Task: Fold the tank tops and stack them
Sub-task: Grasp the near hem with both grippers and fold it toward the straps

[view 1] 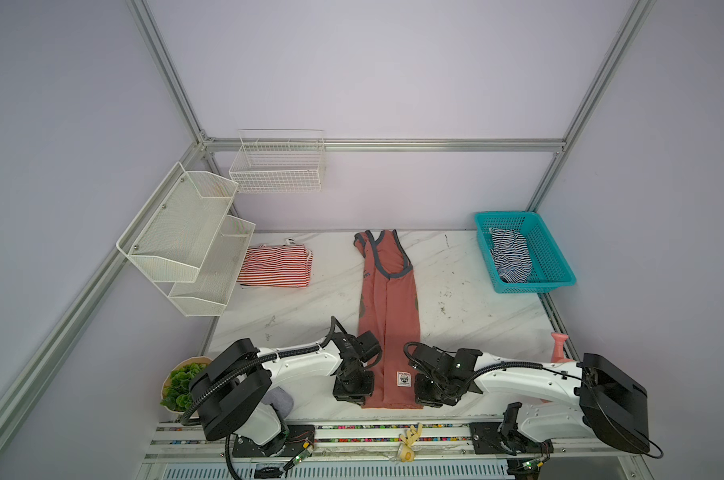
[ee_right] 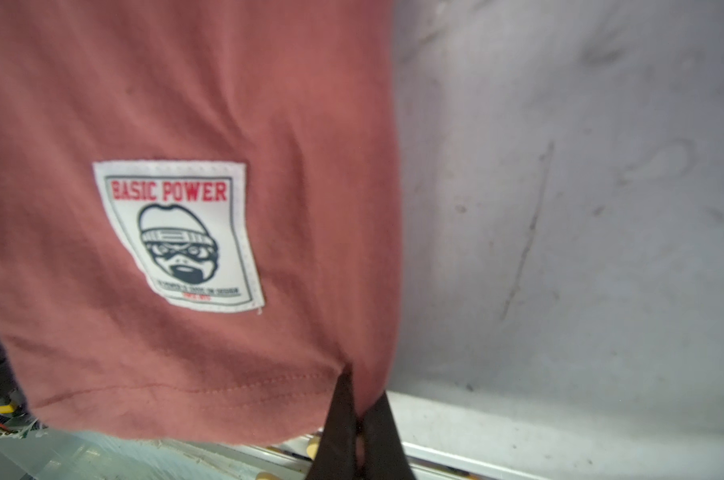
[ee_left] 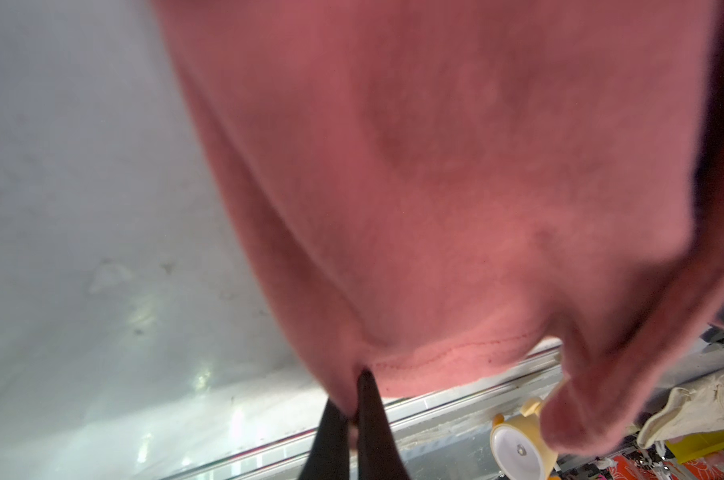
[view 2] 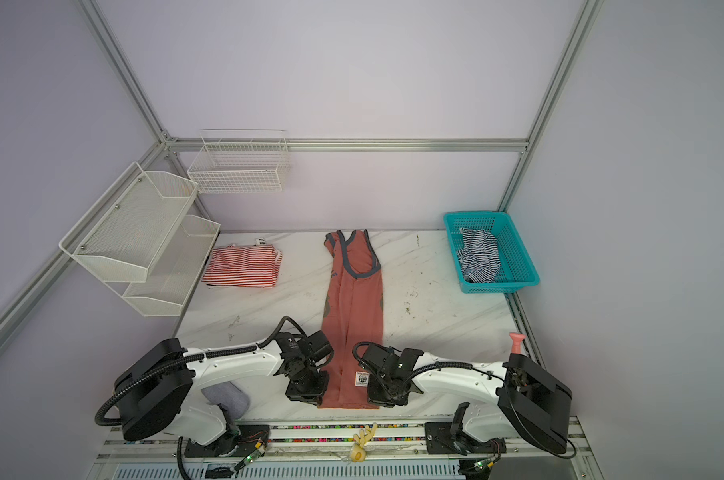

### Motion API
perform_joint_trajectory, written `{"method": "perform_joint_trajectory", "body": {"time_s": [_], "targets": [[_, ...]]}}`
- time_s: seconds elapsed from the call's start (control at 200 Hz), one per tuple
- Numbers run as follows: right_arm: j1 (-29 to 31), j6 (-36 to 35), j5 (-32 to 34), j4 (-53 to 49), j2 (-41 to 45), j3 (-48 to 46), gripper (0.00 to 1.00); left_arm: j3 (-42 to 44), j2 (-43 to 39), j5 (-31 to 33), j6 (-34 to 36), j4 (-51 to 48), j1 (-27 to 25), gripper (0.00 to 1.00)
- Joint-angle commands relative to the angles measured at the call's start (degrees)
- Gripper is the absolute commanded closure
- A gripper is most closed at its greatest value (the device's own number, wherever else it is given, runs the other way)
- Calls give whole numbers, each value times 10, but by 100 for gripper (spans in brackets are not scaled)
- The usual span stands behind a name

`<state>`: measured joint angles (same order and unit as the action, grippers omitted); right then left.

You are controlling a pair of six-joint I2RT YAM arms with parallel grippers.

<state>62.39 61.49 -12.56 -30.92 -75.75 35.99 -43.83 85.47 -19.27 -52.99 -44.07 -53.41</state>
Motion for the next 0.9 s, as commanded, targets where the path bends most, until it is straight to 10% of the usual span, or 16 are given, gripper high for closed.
{"method": "perform_joint_trajectory", "body": {"time_s": [0.0,0.51,0.895], "targets": [[11,23,19,-20,12,1,100,32,-26,7,-16,3,-4,100],[7,28,109,-95,82,91,100,-75,-103,104,-22,-82,13,100],[-150,-127,100,-99,34,187,100,-206,-66,122,91,-108,134,100]]}}
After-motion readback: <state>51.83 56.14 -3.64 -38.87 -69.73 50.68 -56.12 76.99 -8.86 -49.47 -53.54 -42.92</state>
